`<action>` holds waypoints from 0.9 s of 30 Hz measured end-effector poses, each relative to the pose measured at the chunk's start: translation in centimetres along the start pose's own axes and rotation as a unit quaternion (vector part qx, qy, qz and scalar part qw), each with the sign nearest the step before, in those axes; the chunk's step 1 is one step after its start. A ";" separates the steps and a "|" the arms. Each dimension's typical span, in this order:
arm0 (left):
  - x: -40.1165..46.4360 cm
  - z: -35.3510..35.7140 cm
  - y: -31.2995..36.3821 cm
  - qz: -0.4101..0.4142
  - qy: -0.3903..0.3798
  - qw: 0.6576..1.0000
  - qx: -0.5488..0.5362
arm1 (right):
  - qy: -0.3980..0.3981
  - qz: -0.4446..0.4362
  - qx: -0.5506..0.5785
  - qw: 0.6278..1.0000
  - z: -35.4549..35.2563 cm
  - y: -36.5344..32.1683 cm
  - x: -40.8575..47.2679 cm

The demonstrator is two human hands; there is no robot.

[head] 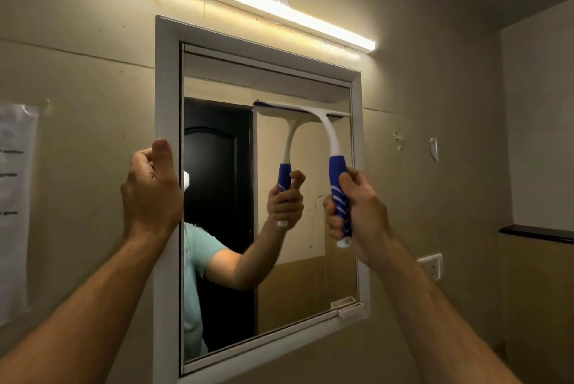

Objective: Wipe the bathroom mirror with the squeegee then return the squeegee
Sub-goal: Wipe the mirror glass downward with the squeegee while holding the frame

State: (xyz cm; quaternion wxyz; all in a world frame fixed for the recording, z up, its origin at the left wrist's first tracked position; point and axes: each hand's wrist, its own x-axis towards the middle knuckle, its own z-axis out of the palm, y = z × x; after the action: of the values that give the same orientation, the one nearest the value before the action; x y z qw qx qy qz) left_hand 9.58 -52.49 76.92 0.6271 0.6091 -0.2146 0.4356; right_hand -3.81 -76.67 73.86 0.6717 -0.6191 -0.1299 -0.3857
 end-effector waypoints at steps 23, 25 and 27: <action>0.2 0.1 -0.8 0.009 0.022 0.999 0.031 | 0.088 -0.005 -0.044 0.995 -0.8 2.2 -6.9; 0.3 0.2 -0.9 0.009 0.023 0.999 0.033 | 0.089 0.009 -0.031 0.995 -1.0 2.6 -8.0; 0.3 0.2 -1.0 0.009 0.022 0.999 0.033 | 0.101 0.009 -0.036 0.994 -1.0 2.4 -8.3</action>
State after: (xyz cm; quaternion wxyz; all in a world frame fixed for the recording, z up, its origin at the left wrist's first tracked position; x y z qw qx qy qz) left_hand 10.56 -52.49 76.61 0.6074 0.6177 -0.1919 0.4612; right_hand -8.05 -74.81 66.51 0.6624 -0.6014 -0.0417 -0.4448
